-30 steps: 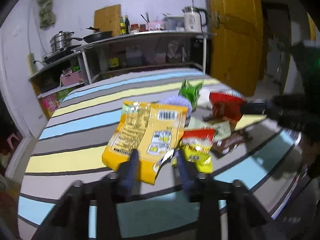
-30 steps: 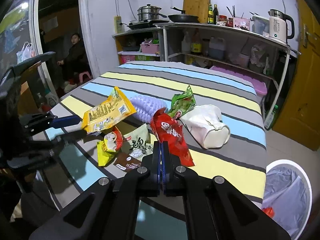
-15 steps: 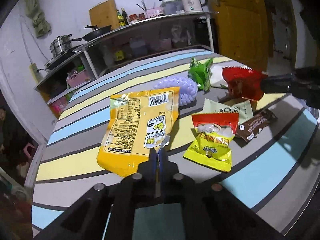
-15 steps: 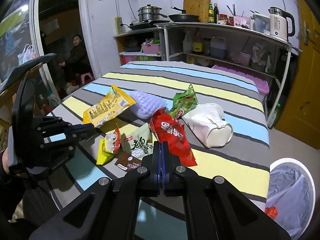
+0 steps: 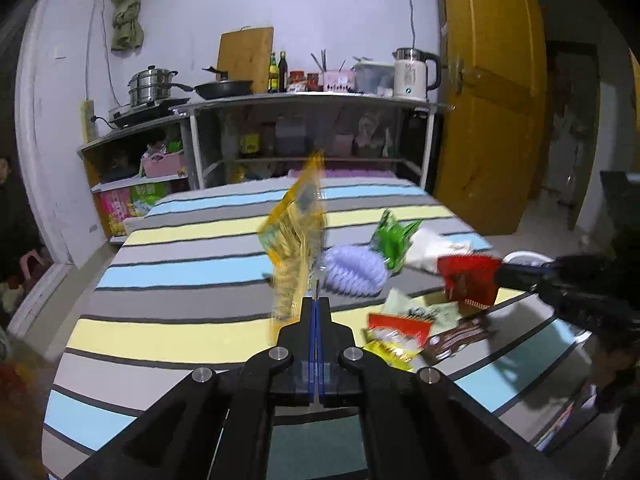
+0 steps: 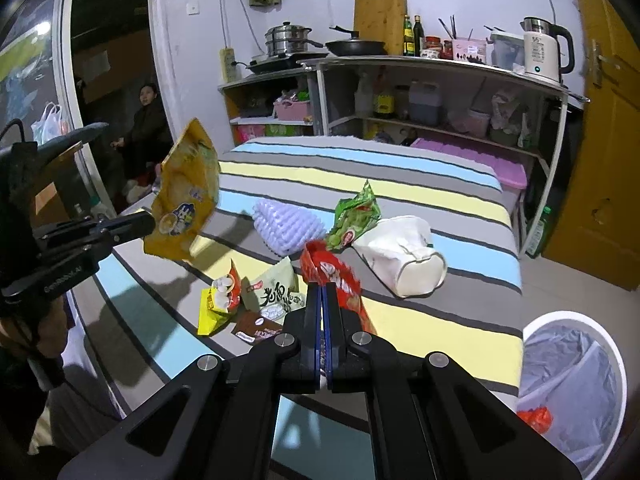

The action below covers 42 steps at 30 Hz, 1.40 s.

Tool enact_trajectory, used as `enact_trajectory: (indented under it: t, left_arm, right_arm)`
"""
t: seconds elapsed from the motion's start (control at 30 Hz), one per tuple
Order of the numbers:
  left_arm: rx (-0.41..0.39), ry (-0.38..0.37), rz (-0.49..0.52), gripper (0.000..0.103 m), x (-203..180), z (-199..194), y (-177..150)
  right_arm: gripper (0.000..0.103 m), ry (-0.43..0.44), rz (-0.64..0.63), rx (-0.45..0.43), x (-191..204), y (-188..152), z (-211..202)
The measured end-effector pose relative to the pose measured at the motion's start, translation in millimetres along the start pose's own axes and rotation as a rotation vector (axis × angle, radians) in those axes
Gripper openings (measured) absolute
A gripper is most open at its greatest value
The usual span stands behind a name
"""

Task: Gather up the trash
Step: 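Carry the red packet and yellow snack bag over the white bin with both tools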

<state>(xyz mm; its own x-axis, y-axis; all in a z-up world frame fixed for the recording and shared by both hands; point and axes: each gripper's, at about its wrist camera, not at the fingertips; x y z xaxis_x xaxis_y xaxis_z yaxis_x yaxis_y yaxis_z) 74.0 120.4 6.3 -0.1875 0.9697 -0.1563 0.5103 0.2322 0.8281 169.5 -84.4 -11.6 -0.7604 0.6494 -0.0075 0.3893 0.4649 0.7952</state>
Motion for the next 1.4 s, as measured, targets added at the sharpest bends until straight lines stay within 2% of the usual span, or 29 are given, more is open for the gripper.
enact_trajectory:
  t: [0.4, 0.57, 0.6, 0.63, 0.67, 0.7, 0.8, 1.03, 1.17, 1.2, 1.23, 1.37, 1.4]
  left_arm:
    - [-0.044, -0.085, 0.035, 0.000, -42.4, -18.6, 15.0]
    - [-0.044, -0.084, 0.044, 0.000, -46.7, -20.3, 14.5]
    - [-0.041, -0.083, 0.043, 0.000, -46.8, -20.3, 14.3]
    - [-0.038, -0.082, 0.041, 0.000, -46.7, -20.1, 13.7]
    - [-0.036, -0.081, 0.040, 0.000, -46.6, -20.0, 12.3]
    - [-0.031, -0.080, 0.039, 0.000, -46.1, -19.6, 11.5]
    - [-0.020, -0.077, 0.039, 0.000, -44.2, -18.6, 8.2]
    - [-0.005, -0.077, 0.041, 0.000, -39.7, -12.7, 7.2]
    - [0.001, -0.078, 0.044, 0.000, -40.6, -10.1, 6.5]
    - [0.001, -0.078, 0.045, 0.000, -41.3, -9.6, 6.7]
    - [0.001, -0.078, 0.046, 0.000, -41.8, -9.4, 6.8]
    - [0.000, -0.079, 0.047, 0.000, -43.7, -8.2, 7.3]
    - [-0.001, -0.080, 0.049, 0.000, -44.7, -8.1, 7.7]
  right_arm:
    - [0.000, -0.031, 0.015, -0.039, -4.4, 1.7, -28.6]
    - [0.003, 0.030, 0.062, -0.008, -12.8, -6.1, -22.8]
    - [0.015, 0.030, 0.078, 0.012, -15.1, -9.7, -17.4]
    - [0.038, 0.033, 0.089, 0.023, -16.8, -12.5, -14.1]
    - [0.049, 0.046, 0.105, 0.044, -19.3, -16.5, -7.1]
    - [0.055, 0.059, 0.116, 0.058, -21.0, -19.8, -1.8]
    - [0.055, 0.100, 0.133, 0.094, -23.5, -26.6, 13.5]
    - [0.055, 0.131, 0.069, 0.177, -16.5, -28.5, 40.8]
    - [0.054, 0.158, 0.081, 0.179, -20.7, -28.6, 46.0]
    - [0.041, 0.157, 0.082, 0.175, -21.1, -28.5, 44.8]
    - [0.035, 0.151, 0.078, 0.164, -20.9, -27.8, 42.9]
    - [0.015, 0.110, 0.042, 0.135, -15.8, -24.5, 30.6]
    - [0.012, 0.099, 0.033, 0.131, -14.1, -23.6, 28.6]
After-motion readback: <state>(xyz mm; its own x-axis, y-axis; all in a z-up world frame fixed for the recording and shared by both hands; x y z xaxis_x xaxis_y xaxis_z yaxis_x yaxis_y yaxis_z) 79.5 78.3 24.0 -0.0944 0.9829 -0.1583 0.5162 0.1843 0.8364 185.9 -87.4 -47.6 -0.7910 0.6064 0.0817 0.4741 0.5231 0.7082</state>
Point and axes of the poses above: each gripper's, at about its wrist camera, not at the fingertips, and z roughly the way its jaws point, x to its left, y to its top, and after that the axes turned 9 degrees about -z, right-handed
